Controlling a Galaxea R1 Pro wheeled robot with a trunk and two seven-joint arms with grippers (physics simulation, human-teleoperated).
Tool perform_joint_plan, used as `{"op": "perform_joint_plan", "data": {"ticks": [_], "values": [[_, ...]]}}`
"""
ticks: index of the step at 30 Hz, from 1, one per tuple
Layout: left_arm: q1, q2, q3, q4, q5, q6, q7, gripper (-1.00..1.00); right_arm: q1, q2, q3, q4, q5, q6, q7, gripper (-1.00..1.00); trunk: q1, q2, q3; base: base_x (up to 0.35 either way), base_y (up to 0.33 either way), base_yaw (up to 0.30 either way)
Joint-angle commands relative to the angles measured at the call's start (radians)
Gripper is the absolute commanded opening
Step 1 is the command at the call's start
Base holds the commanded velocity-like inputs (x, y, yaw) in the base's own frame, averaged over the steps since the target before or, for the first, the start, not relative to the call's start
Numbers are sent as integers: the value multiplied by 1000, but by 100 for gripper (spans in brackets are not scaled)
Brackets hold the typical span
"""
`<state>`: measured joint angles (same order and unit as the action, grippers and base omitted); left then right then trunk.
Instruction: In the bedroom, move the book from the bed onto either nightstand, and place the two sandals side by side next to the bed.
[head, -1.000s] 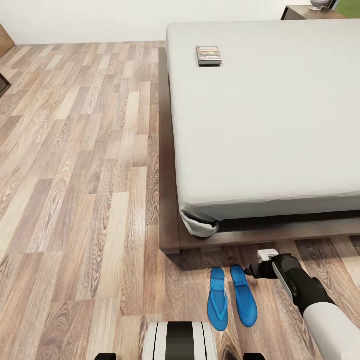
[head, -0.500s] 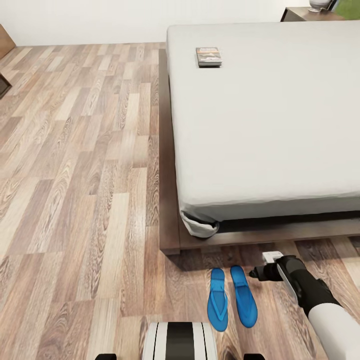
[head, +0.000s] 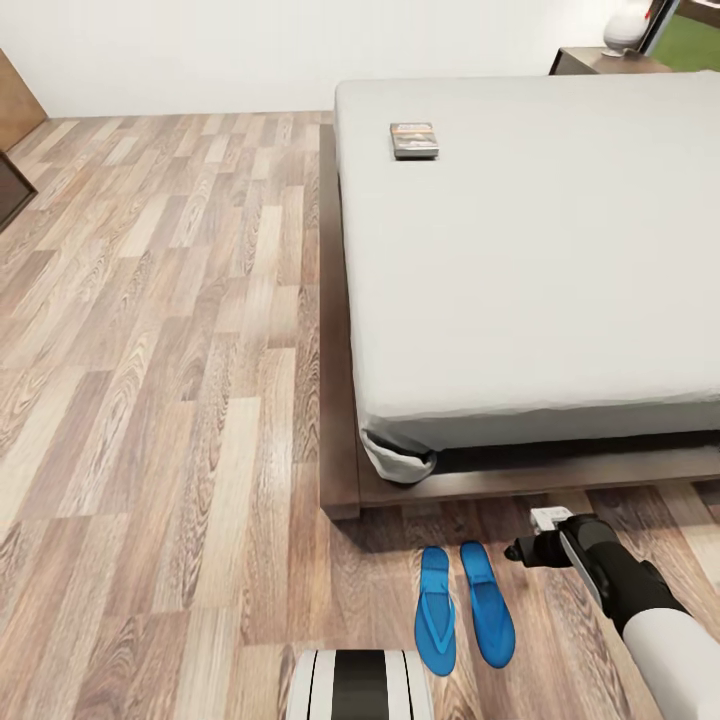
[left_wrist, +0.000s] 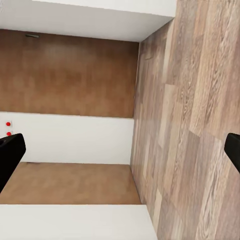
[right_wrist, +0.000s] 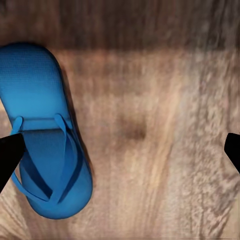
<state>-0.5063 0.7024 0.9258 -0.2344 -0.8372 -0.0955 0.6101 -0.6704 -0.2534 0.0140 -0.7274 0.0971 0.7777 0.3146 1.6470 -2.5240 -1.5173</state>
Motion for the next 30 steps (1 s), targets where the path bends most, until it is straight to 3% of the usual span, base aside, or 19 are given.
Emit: {"op": "perform_joint_plan", "data": {"ticks": [1,30], "values": [[-1,0,8,2,-6,-8,2,100,0,-3,1,4,11,2,8,100,0,0,-1,0,0,0],[-1,0,8,2,-6,-9,1,100,6,-87,2,106,8,-3,13,100,-1,0,3,0,0,0]]}}
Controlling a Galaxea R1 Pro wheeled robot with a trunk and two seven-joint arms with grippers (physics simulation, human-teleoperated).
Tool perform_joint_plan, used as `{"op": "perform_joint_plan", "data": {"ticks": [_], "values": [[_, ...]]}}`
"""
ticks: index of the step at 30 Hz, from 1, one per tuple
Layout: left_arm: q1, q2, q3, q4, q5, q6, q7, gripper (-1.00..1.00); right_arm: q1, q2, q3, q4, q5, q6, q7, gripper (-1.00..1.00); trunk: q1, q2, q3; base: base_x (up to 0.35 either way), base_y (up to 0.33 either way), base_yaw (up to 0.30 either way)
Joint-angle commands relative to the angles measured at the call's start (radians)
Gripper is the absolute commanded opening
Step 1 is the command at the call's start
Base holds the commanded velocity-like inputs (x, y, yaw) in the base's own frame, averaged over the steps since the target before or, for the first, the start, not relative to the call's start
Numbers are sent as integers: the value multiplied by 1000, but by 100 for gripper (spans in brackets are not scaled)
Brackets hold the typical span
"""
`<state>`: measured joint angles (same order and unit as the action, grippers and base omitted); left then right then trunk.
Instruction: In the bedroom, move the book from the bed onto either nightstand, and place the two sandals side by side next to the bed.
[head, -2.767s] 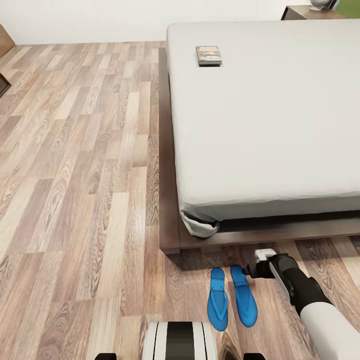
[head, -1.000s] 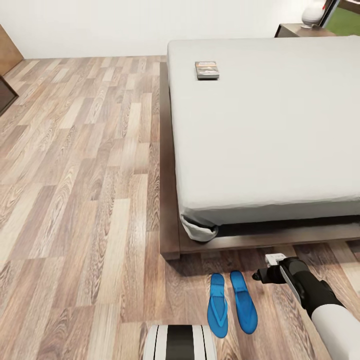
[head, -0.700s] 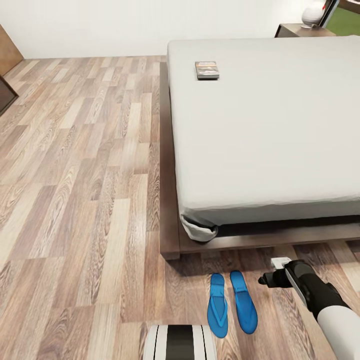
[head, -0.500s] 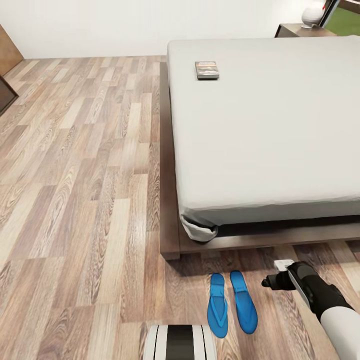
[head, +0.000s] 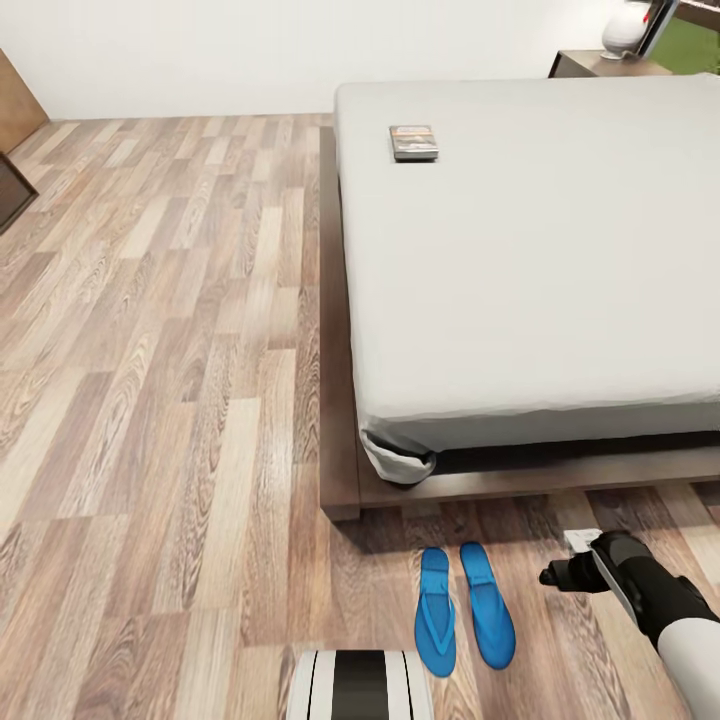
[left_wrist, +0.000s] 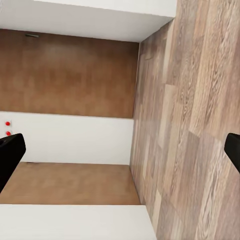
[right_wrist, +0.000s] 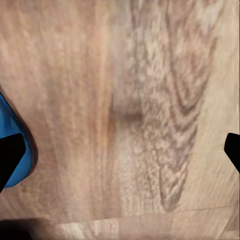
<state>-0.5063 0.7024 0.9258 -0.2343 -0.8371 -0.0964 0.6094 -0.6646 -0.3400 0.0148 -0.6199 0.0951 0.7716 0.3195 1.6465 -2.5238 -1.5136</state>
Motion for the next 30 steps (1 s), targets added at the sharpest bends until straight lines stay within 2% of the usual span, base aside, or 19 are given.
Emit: {"op": "perform_joint_plan", "data": {"ticks": [1,10,17,19,24,30], "values": [[-1,0,8,2,-7,-8,2,100,0,-1,1,-1,10,3,8,100,-1,0,3,0,0,0],[-1,0,8,3,-7,-8,1,100,1,-22,2,8,10,-5,36,100,-5,2,38,0,0,0],[-1,0,8,3,-7,-8,1,100,2,-31,2,20,14,-32,47,100,-5,2,38,0,0,0],[-13,11,13,14,-10,3,12,100,13,-38,10,31,10,-20,58,100,-5,2,38,0,0,0],[-40,18,13,42,-10,13,13,100,19,-37,11,40,9,-12,59,100,-5,2,38,0,0,0],[-40,18,13,74,-10,13,13,100,19,-37,11,40,9,-12,59,100,-5,2,38,0,0,0]]}}
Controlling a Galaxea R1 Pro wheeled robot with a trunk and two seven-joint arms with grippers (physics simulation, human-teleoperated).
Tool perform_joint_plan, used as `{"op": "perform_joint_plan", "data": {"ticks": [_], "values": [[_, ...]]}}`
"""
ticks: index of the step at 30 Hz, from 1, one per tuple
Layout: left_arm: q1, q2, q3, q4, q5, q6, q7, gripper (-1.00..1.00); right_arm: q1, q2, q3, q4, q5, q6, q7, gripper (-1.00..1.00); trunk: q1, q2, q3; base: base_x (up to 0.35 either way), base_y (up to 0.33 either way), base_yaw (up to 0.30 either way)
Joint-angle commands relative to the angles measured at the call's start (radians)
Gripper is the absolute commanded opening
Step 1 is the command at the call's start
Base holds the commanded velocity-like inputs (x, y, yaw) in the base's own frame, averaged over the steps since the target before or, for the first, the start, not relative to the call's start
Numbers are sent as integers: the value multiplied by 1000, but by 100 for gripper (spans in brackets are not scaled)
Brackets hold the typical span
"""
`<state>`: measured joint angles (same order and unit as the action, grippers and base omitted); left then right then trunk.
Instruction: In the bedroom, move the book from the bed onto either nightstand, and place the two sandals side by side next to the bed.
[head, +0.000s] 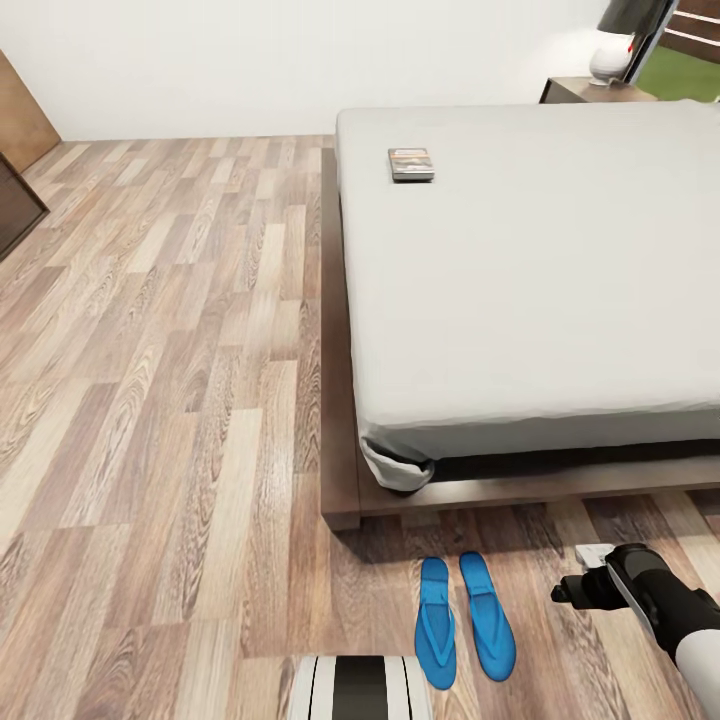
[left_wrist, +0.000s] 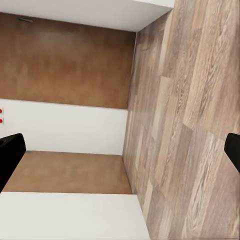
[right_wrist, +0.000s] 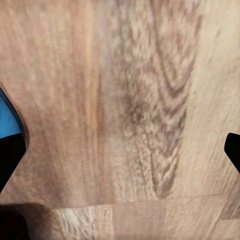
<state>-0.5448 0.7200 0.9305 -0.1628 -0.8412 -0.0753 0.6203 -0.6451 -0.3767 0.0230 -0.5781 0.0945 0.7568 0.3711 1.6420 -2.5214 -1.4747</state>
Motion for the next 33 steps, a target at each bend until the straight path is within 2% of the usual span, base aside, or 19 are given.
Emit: {"op": "perform_joint_plan", "data": {"ticks": [1,25,27,33], "values": [[-1,0,8,2,-6,-8,2,100,0,-1,2,-1,10,3,8,100,0,0,-1,0,0,0],[-1,0,8,2,-6,-8,2,100,0,-1,2,-1,10,3,8,100,0,0,-1,0,0,0],[0,-5,8,-3,-6,-8,2,100,-5,0,3,-2,9,1,8,100,-1,0,7,0,0,0],[20,-39,8,-25,-6,-6,0,100,29,33,-4,-17,14,3,-2,100,-4,2,30,0,0,0]]}}
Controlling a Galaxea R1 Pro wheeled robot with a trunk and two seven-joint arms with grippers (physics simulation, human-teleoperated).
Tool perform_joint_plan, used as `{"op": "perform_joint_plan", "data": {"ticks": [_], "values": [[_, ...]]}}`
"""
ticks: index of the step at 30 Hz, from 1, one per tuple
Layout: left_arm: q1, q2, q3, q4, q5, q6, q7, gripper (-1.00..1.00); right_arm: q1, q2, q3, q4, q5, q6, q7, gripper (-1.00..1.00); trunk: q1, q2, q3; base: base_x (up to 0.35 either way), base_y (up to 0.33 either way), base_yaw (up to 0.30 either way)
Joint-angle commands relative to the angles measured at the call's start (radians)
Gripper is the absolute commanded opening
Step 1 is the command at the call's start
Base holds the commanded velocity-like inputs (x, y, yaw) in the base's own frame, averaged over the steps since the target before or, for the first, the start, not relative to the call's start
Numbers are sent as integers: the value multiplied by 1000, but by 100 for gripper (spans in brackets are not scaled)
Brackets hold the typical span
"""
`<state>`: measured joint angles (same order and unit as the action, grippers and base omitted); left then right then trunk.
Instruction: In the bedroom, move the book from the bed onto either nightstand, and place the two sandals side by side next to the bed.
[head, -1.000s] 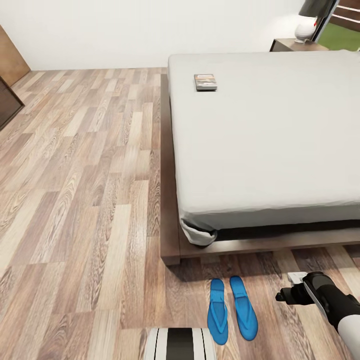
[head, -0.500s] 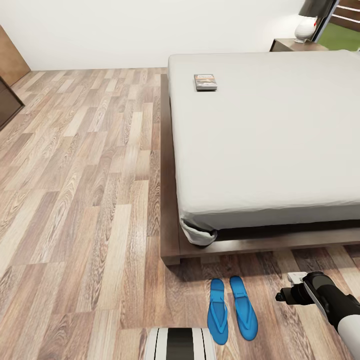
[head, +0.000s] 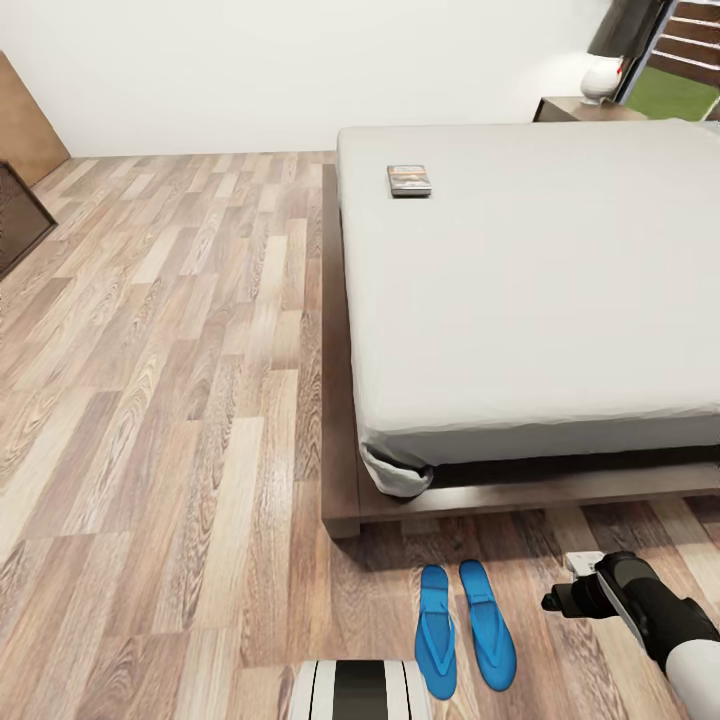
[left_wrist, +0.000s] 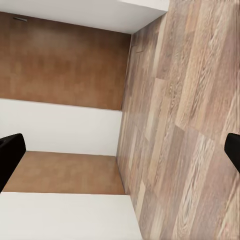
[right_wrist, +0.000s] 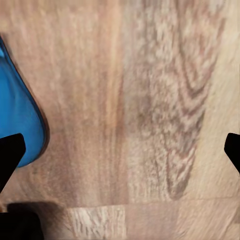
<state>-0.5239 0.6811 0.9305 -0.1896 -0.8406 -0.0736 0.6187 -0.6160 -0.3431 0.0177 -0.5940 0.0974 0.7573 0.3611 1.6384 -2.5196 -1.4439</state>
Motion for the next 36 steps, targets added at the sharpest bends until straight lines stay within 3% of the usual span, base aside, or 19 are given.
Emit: {"op": "perform_joint_plan", "data": {"ticks": [1,12,13,36], "values": [[-1,-6,8,2,-6,-8,2,100,6,1,2,-1,11,3,8,100,-1,0,3,0,0,0],[7,-68,7,-5,-6,-6,0,100,46,13,-3,-8,12,3,3,100,-6,3,46,0,0,0],[7,-176,7,-5,-6,-6,0,100,47,13,-3,-8,12,3,3,100,-6,3,50,0,0,0],[9,-181,6,-5,-8,-6,-34,100,50,10,-4,-9,12,4,3,100,-16,8,139,0,0,0]]}}
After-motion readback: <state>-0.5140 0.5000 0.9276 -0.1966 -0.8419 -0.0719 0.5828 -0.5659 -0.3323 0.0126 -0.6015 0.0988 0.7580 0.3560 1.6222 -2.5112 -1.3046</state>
